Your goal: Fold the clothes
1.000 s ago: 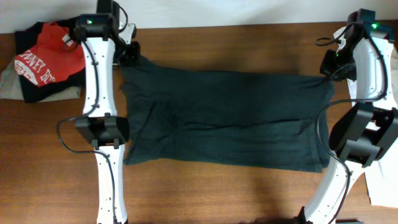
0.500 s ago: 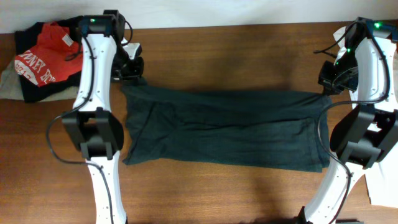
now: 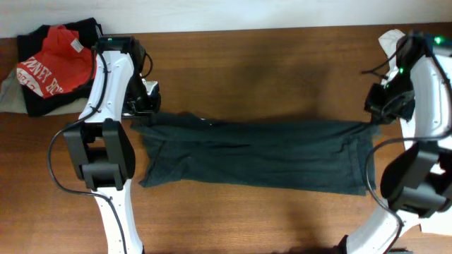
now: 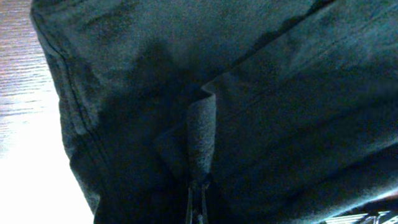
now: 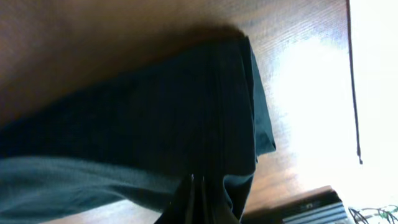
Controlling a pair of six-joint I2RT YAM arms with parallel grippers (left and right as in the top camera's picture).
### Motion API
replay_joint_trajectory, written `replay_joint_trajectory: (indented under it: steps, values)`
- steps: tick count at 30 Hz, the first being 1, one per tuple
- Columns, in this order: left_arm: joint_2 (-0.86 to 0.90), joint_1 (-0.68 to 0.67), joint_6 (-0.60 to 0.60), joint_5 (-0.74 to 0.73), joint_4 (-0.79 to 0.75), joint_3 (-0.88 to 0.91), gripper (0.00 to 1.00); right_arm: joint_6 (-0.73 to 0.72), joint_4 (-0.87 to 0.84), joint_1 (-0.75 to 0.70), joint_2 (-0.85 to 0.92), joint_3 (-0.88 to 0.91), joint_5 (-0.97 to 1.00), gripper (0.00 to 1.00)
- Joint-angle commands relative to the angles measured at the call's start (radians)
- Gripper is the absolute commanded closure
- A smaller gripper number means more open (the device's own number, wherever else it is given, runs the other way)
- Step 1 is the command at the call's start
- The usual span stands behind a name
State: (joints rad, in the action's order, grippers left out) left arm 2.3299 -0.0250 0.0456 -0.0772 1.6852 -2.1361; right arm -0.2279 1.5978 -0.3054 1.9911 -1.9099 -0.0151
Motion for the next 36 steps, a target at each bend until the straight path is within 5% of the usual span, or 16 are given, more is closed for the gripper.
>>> replay_joint_trajectory:
  steps: [1,6,12,17,19,22,26,28,36]
  values:
    - [-0.031,0.006,0.012,0.007,0.003,0.014,1.00,0.003,-0.116,-0.005,-0.186,0.171,0.027,0.96]
    - [-0.057,0.006,0.012,0.005,-0.015,0.165,0.99,0.006,-0.272,-0.030,-0.197,0.365,0.027,0.96]
    - [-0.094,0.006,0.012,-0.008,-0.087,0.324,1.00,0.030,-0.287,-0.148,-0.197,0.397,-0.050,0.96]
    - [-0.094,0.008,0.012,-0.006,-0.087,0.338,0.99,0.029,-0.330,-0.137,-0.197,0.486,-0.053,0.86]
    - [-0.094,0.008,0.012,-0.004,-0.084,0.338,0.79,0.029,-0.338,-0.137,-0.197,0.511,-0.053,0.84]
    - [-0.100,0.010,0.011,-0.005,-0.084,0.334,0.72,0.029,-0.338,-0.137,-0.197,0.511,-0.053,0.18]
    - [-0.257,0.013,-0.008,-0.005,-0.119,0.279,0.63,0.029,-0.342,-0.142,-0.197,0.484,-0.057,0.01]
    - [-0.364,0.012,-0.008,-0.005,-0.154,0.257,0.28,0.029,-0.347,-0.142,-0.197,0.467,-0.064,0.01]
    - [-0.417,-0.035,-0.007,-0.031,-0.231,0.321,0.02,0.149,-0.485,-0.264,-0.177,0.529,-0.166,0.01]
